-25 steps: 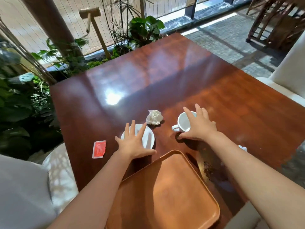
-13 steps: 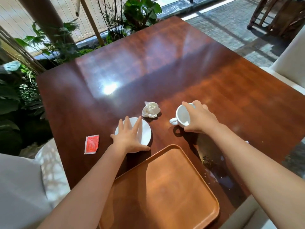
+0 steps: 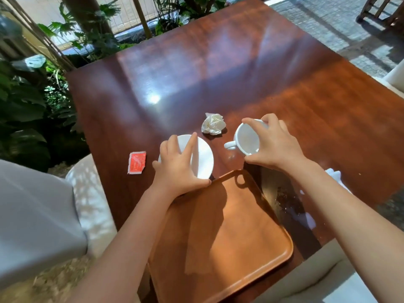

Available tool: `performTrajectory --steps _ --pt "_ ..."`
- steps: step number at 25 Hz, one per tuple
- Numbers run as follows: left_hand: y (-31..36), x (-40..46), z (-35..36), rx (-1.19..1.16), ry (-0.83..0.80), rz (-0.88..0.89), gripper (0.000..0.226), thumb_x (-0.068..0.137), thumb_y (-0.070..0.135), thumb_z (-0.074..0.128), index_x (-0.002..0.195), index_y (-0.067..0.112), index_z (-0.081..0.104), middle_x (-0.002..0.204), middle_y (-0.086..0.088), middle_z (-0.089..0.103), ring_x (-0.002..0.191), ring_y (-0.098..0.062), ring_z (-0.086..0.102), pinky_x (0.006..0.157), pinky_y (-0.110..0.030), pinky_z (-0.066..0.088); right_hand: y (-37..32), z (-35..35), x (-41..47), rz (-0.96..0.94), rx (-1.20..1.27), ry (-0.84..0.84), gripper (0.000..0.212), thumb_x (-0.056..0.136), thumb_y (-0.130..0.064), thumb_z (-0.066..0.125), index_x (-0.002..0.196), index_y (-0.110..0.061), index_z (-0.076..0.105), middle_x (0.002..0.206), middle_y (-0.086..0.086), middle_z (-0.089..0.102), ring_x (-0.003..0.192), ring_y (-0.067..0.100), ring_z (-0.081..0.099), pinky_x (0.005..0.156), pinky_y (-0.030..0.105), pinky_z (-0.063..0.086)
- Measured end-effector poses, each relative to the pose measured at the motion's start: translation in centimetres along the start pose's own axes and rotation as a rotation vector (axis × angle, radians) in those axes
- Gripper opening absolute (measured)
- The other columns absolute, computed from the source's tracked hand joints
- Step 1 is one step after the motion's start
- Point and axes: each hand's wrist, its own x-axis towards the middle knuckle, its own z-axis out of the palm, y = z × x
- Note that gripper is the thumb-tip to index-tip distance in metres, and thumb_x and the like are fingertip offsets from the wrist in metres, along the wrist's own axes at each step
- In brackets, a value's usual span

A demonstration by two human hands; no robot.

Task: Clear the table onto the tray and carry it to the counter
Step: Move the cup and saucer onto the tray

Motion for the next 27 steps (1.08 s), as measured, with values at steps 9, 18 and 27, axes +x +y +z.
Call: performTrajectory --steps 9,18,27 --pt "-0.5 -13.1 3.8 -0.038 -0.157 -0.152 0.115 0.051 0.068 0.064 0.138 0.047 -0.008 0.144 0.008 -0.006 0.133 -0.026 -0.004 0.100 -0.060 0.027 -4.8 3.6 -8.2 -0.151 -0.091 -0.163 0.088 0.061 -0.039 0.074 0.136 -0.039 0.028 0.129 0.007 0.035 0.118 0.030 0.036 0.071 0.040 0.050" --pt "-1.8 -14.5 6.8 0.052 -0.184 -0.086 0.111 0.056 0.067 0.063 0.138 0.046 -0.009 0.152 -0.001 -0.006 0.140 -0.032 -0.003 0.104 -0.063 0.020 -5.5 5.8 -9.9 -0.126 -0.174 -0.226 0.088 0.064 -0.042 0.073 0.138 -0.036 0.025 0.131 0.009 0.034 0.120 0.031 0.034 0.076 0.042 0.052" --pt "-1.9 -15.4 7.6 0.038 -0.183 -0.060 0.114 0.063 0.076 0.053 0.137 0.038 -0.025 0.155 0.000 -0.024 0.141 -0.025 -0.021 0.110 -0.059 0.008 -5.5 5.8 -10.1 -0.196 -0.200 -0.218 0.089 0.070 -0.044 0.072 0.142 -0.028 0.021 0.145 0.007 0.029 0.130 0.028 0.029 0.085 0.043 0.051"
